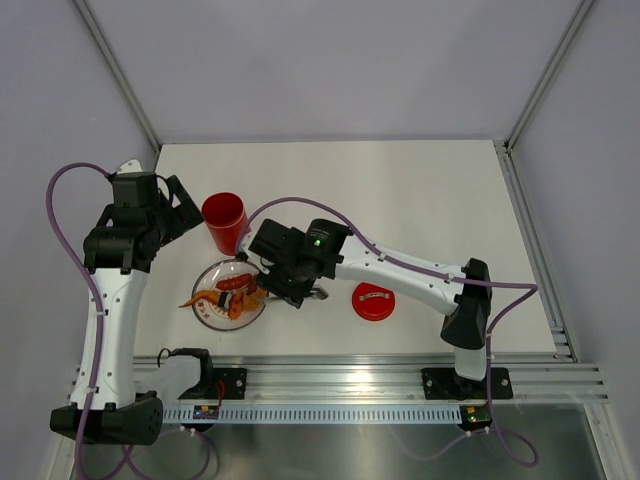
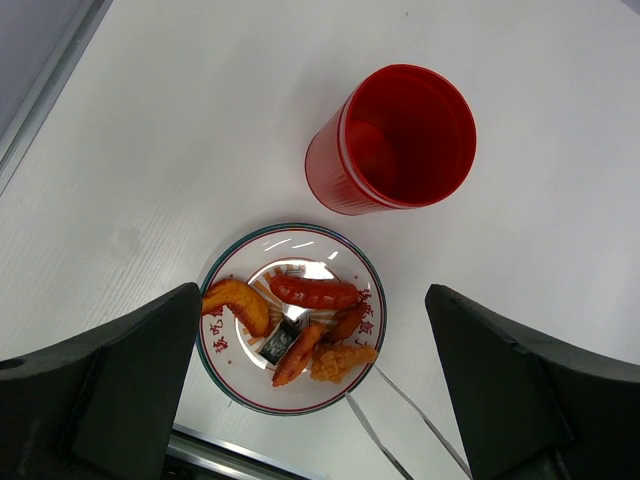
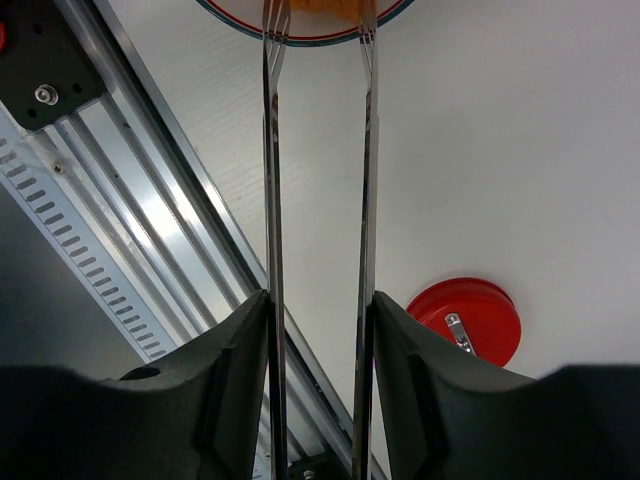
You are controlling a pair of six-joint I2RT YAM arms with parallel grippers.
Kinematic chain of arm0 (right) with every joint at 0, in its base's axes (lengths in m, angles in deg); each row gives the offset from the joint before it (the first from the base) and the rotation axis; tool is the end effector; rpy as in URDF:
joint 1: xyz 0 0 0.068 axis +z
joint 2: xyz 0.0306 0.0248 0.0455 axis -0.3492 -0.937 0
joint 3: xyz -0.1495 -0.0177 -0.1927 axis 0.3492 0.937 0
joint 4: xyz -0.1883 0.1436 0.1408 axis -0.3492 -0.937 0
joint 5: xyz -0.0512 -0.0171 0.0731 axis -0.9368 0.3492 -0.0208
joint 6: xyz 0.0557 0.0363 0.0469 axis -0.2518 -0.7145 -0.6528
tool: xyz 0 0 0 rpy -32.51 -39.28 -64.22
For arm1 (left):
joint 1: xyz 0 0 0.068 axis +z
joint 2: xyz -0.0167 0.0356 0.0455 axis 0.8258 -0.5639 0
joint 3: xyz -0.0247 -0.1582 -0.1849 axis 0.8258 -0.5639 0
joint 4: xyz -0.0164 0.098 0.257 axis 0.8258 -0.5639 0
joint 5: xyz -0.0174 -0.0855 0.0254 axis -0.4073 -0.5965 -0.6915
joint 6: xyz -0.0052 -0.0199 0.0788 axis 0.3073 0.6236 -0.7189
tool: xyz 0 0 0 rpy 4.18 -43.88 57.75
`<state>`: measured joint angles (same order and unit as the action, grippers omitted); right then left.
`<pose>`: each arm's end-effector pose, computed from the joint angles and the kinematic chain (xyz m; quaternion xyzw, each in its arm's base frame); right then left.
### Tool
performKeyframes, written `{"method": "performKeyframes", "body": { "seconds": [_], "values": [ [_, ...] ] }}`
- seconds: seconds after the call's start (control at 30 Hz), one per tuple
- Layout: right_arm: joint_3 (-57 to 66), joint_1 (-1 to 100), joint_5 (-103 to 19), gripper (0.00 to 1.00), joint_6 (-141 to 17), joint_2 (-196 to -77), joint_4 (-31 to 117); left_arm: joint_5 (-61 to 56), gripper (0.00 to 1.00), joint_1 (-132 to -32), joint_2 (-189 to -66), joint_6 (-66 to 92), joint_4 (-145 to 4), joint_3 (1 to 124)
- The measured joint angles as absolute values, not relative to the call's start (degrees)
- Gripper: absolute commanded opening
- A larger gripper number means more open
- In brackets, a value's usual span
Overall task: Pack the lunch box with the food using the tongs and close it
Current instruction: Pick up the fake food from the plate.
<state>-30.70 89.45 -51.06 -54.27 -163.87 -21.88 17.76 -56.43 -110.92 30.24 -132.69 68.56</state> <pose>0.1512 0.3881 0.2750 -0.5547 0.8006 0.1139 0.1960 0.2327 0.0118 0.3618 -0.2613 0.8685 -0.0112 0.4210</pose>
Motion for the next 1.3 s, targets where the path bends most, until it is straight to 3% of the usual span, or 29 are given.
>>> {"method": "performKeyframes", "body": {
  "seconds": [1.3],
  "values": [
    [-34.1, 89.8, -52.6, 0.59, -47.4, -172.0, -21.7, 16.7, 0.99, -55.9, -110.1, 30.2, -132.7, 68.4]
  ]
}}
